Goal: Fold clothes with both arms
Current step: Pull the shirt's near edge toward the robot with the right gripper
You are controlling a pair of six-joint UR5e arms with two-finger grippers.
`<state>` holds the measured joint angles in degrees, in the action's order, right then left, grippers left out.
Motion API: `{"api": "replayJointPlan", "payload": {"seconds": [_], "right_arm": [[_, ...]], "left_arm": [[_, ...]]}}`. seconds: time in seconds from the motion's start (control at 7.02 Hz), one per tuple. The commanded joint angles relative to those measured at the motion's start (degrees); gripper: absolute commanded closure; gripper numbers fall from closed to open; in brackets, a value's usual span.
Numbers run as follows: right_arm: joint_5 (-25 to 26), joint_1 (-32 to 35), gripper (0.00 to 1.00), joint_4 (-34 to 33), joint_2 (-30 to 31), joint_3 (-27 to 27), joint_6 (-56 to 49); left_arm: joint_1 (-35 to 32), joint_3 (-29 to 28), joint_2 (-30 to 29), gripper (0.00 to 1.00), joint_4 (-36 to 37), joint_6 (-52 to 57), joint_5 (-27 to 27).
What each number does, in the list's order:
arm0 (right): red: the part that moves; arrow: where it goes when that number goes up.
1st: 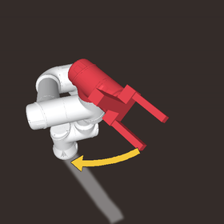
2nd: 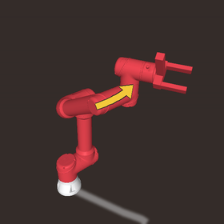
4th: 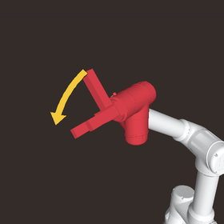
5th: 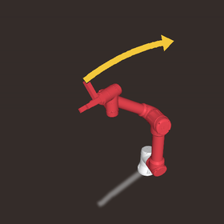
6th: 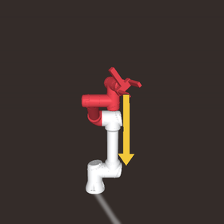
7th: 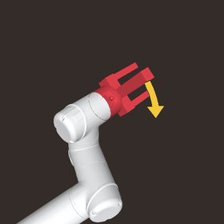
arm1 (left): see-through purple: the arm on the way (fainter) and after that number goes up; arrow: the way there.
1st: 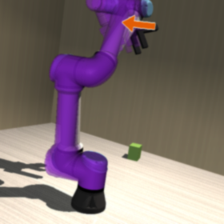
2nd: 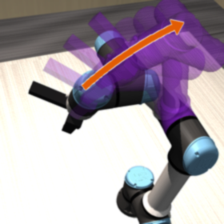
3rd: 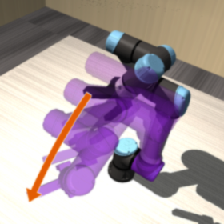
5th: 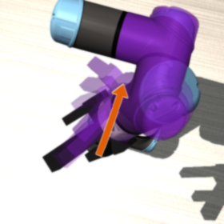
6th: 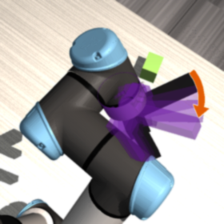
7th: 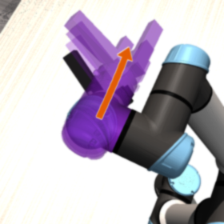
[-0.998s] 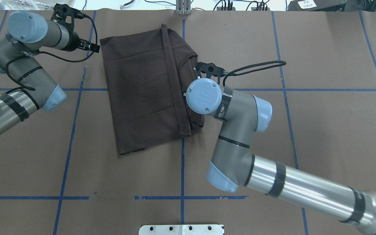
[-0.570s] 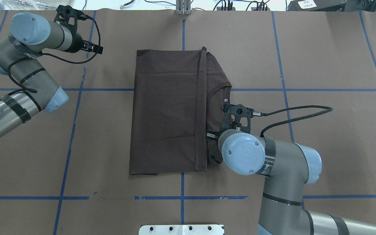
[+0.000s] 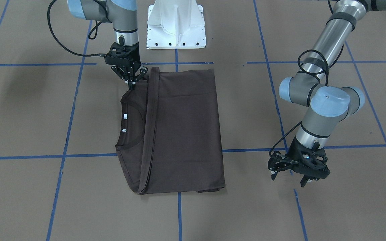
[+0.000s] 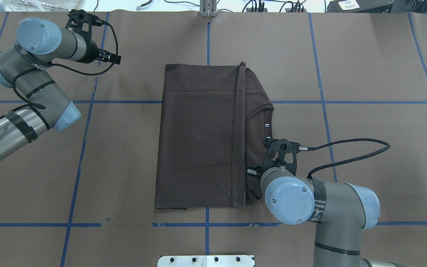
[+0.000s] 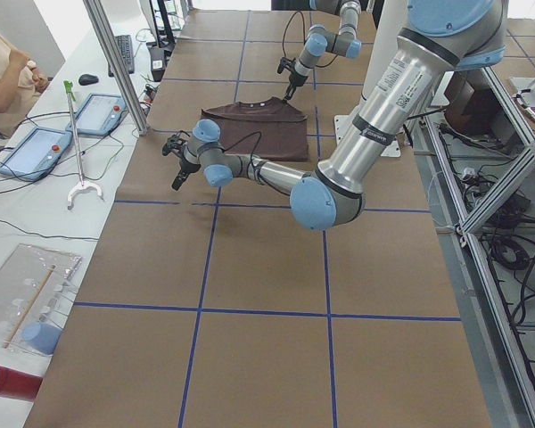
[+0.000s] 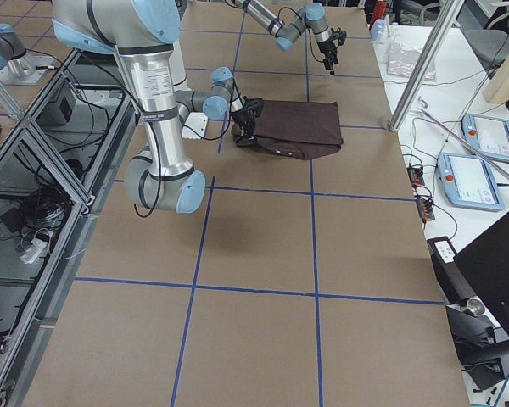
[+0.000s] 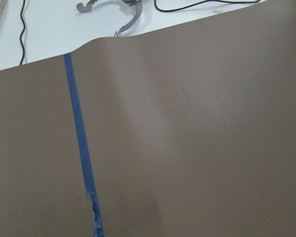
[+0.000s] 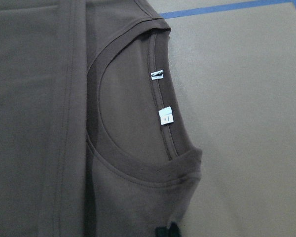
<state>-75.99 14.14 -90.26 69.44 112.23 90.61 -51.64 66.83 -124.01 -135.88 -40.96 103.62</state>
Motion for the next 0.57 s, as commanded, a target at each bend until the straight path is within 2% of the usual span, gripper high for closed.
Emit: {"api": "replayJointPlan", "payload": {"seconds": [0.0, 0.29, 0.43], "right_arm": [[0.0, -0.3, 0.01, -0.1, 0.4, 0.4, -0.9], [-0.5, -0.9, 0.00, -0.2, 0.2, 2.5, -5.4], [0.0, -3.7, 0.00, -0.2, -0.4, 2.5, -6.3]], "left_arm": [[0.1, 0.1, 0.0, 0.00, 0.0, -0.1, 0.0], [0.3, 0.0, 0.0, 0.00, 0.0, -0.1, 0.0], [0.3, 0.0, 0.1, 0.00, 0.0, -0.1, 0.0]]}}
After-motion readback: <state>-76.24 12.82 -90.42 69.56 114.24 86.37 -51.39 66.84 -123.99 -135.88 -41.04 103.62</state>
